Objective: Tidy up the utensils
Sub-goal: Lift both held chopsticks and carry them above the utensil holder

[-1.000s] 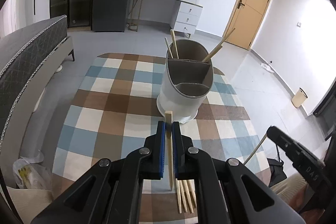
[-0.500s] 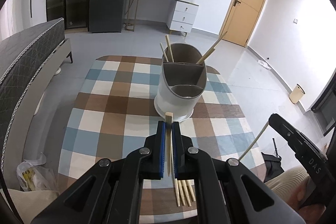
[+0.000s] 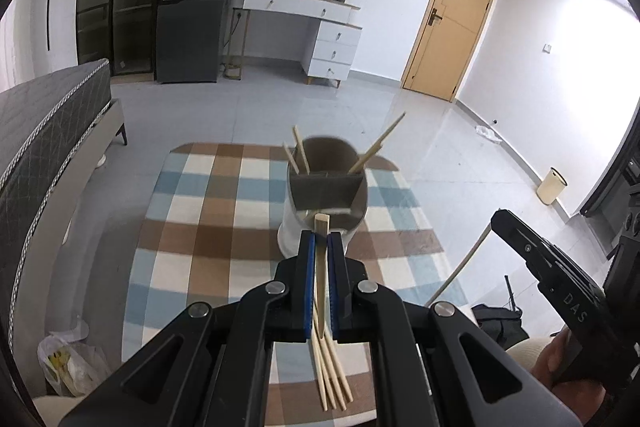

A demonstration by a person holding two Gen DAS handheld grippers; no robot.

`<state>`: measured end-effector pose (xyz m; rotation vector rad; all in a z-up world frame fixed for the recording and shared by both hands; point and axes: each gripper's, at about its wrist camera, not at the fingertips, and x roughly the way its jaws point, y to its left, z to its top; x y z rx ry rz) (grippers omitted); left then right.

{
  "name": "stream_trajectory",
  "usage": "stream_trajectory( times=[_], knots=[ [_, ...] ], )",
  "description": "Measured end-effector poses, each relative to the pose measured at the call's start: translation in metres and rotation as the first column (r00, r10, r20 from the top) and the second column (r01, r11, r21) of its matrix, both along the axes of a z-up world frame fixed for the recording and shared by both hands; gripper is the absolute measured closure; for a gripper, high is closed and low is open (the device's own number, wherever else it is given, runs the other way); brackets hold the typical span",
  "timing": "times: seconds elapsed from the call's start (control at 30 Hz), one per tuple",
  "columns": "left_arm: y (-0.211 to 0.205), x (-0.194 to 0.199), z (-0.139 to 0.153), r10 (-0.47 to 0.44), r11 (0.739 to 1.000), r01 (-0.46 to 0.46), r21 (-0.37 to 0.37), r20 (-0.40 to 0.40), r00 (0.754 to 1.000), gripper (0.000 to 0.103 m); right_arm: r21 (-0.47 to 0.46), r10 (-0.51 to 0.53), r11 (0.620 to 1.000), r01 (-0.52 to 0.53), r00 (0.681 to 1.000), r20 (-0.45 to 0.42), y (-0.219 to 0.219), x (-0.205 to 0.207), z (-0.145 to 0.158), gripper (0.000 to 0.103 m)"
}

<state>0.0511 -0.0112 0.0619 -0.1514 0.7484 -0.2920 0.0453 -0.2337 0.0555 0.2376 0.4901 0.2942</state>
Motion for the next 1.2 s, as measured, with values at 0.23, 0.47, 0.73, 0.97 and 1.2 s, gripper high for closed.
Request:
stream_trajectory(
  times=[0.23,0.47,0.73,0.97,1.2],
  knots=[
    [0.000,0.021,0.034,-0.010,1.000,0.012,-0.026,0.052,0.999,0.101,-0.014,0.013,1.000,-0.012,0.997,0.076,-0.002,0.020,0.039,0.097],
    [0.011,0.050,0.075,0.017,0.997,-0.006,-0.082,0.141,0.990,0.101,-0.027,0.024,0.999,-0.020,0.988,0.151,-0.001,0.048,0.078,0.097],
    [0.008,0.088,0.088,0.020,0.997,-0.005,-0.079,0.191,0.981,0.101,0.022,0.007,1.000,-0.013,0.974,0.226,0.003,0.094,0.109,0.097],
    [0.001,0.116,0.071,0.007,0.998,0.006,-0.069,0.187,0.982,0.101,-0.011,0.026,1.000,-0.024,0.968,0.248,0.017,0.127,0.107,0.097],
    [-0.004,0.141,0.042,-0.007,0.998,0.015,-0.060,0.131,0.991,0.101,0.013,0.005,1.000,-0.008,0.977,0.212,0.012,0.142,0.081,0.097]
  ],
)
